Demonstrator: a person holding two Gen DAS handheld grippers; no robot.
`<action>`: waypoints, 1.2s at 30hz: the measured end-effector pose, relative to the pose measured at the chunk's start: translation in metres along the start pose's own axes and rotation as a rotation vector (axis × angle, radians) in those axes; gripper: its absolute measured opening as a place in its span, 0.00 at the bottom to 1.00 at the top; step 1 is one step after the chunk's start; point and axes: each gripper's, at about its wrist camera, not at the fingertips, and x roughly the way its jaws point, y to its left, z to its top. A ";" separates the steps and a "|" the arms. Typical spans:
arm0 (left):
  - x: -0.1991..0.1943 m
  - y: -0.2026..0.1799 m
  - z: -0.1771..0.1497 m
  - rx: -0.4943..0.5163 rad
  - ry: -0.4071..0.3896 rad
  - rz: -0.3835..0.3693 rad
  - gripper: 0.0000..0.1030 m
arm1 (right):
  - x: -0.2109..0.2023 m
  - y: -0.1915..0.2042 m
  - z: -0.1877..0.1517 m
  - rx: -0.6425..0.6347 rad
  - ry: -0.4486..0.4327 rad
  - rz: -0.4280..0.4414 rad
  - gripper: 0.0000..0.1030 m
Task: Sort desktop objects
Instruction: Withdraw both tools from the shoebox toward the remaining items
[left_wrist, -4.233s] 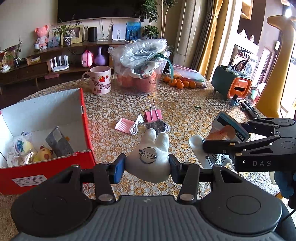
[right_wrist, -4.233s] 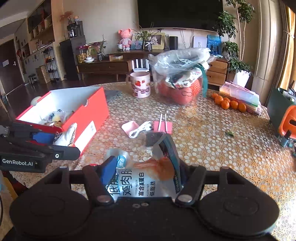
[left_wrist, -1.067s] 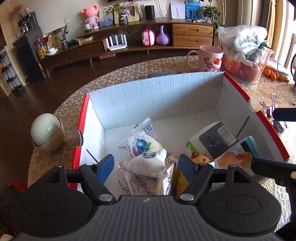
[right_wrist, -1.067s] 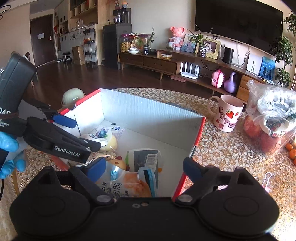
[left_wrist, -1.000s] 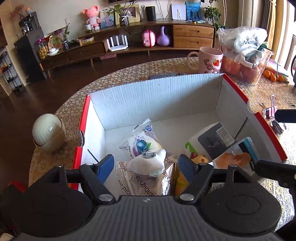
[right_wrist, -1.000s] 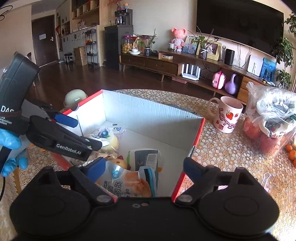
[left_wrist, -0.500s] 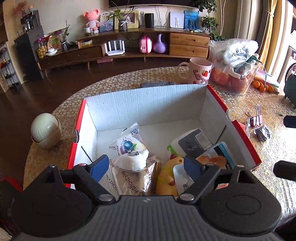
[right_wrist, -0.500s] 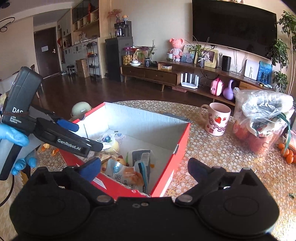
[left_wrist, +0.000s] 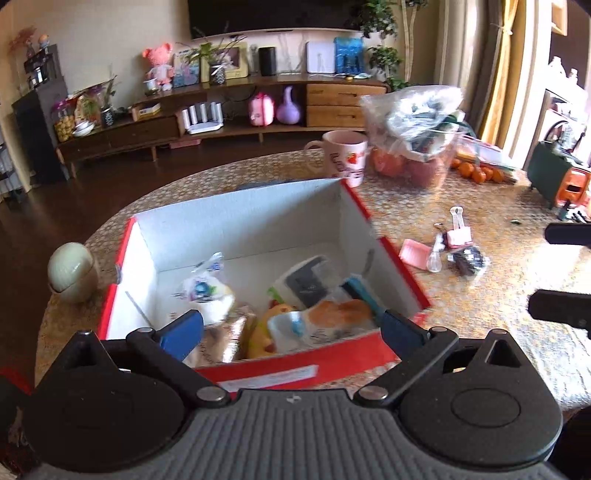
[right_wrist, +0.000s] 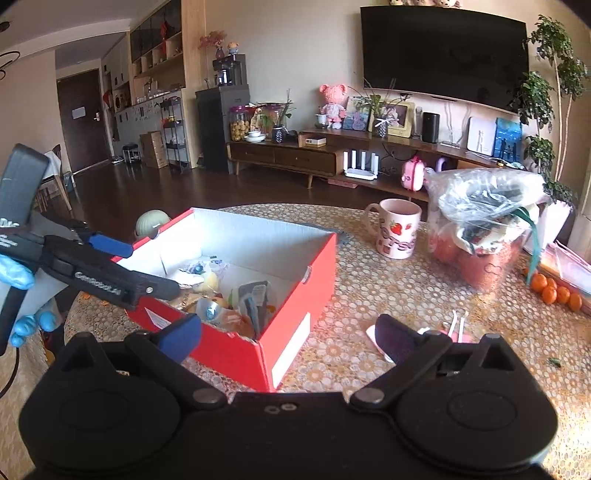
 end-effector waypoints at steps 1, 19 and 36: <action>-0.003 -0.007 -0.001 0.005 -0.006 -0.011 1.00 | -0.003 -0.003 -0.002 0.004 -0.001 -0.007 0.97; -0.009 -0.132 -0.014 0.073 -0.051 -0.181 1.00 | -0.052 -0.087 -0.053 0.122 0.008 -0.138 0.97; 0.047 -0.206 -0.016 0.126 -0.043 -0.190 1.00 | -0.031 -0.160 -0.083 0.230 0.047 -0.181 0.97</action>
